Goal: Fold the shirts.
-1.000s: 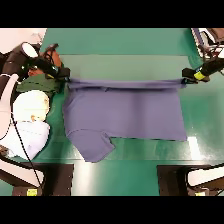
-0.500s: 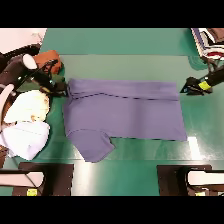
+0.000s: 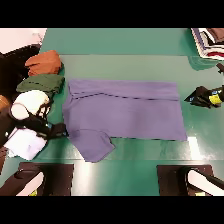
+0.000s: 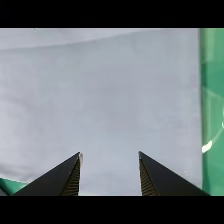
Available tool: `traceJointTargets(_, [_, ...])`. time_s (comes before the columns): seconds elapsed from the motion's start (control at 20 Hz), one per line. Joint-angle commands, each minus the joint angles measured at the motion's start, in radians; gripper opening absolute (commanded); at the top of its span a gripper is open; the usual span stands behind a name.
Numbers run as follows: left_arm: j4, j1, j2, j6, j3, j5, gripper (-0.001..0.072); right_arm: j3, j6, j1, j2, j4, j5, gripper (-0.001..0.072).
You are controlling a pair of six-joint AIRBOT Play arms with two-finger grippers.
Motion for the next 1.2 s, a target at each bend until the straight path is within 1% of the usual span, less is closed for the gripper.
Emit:
traceJointTargets(0.0, [-0.132,0.0,0.061,-0.013,-0.139,0.07,0.0484,-0.039,-0.008,0.021,0.038,0.019,-0.006,0.041])
traceJointTargets(0.15, [-0.245,0.0,0.06,0.038,-0.18,0.156,0.0483,-0.039,-0.008,0.063,0.038,0.018,-0.009,0.041])
traceJointTargets(0.4, [-0.249,0.0,0.06,0.038,-0.237,0.218,0.048,-0.039,-0.006,0.111,0.038,0.019,-0.006,0.041])
traceJointTargets(0.45, [-0.257,0.001,0.061,0.039,-0.237,0.234,0.0337,-0.039,-0.006,0.117,0.038,0.02,-0.006,0.0409])
traceJointTargets(0.5, [-0.267,0.001,0.061,0.043,-0.237,0.244,0.0132,-0.039,-0.006,0.117,0.038,0.019,0.0,0.041])
traceJointTargets(0.55, [-0.278,0.001,0.061,0.068,-0.236,0.247,0.0026,-0.039,-0.006,0.113,0.038,0.013,0.016,0.041])
traceJointTargets(0.65, [-0.267,0.001,0.063,0.093,-0.216,0.192,0.0024,-0.04,-0.006,0.071,0.038,-0.03,0.077,0.0409])
traceJointTargets(0.75, [-0.233,0.0,0.063,0.104,-0.18,0.142,0.0023,-0.055,0.017,0.008,0.04,-0.171,0.161,0.041])
traceJointTargets(0.8, [-0.222,0.0,0.063,0.111,-0.163,0.135,0.0023,-0.086,0.032,-0.037,0.047,-0.228,0.175,0.0412])
traceJointTargets(0.85, [-0.219,0.0,0.063,0.117,-0.145,0.129,0.0024,-0.131,0.037,-0.089,0.06,-0.245,0.171,0.0446])
traceJointTargets(0.9, [-0.219,0.0,0.063,0.117,-0.126,0.129,0.0023,-0.187,0.04,-0.15,0.069,-0.243,0.159,0.0541])
traceJointTargets(0.95, [-0.216,0.0,0.063,0.119,-0.1,0.132,0.0024,-0.245,0.04,-0.206,0.071,-0.243,0.15,0.054])
traceJointTargets(1.05, [-0.208,0.0,0.063,0.127,-0.05,0.137,0.0024,-0.352,0.039,-0.277,0.058,-0.223,0.116,0.0508])
traceJointTargets(1.15, [-0.209,0.0,0.063,0.129,-0.018,0.136,0.0024,-0.443,0.03,-0.314,0.029,-0.14,0.067,0.0498])
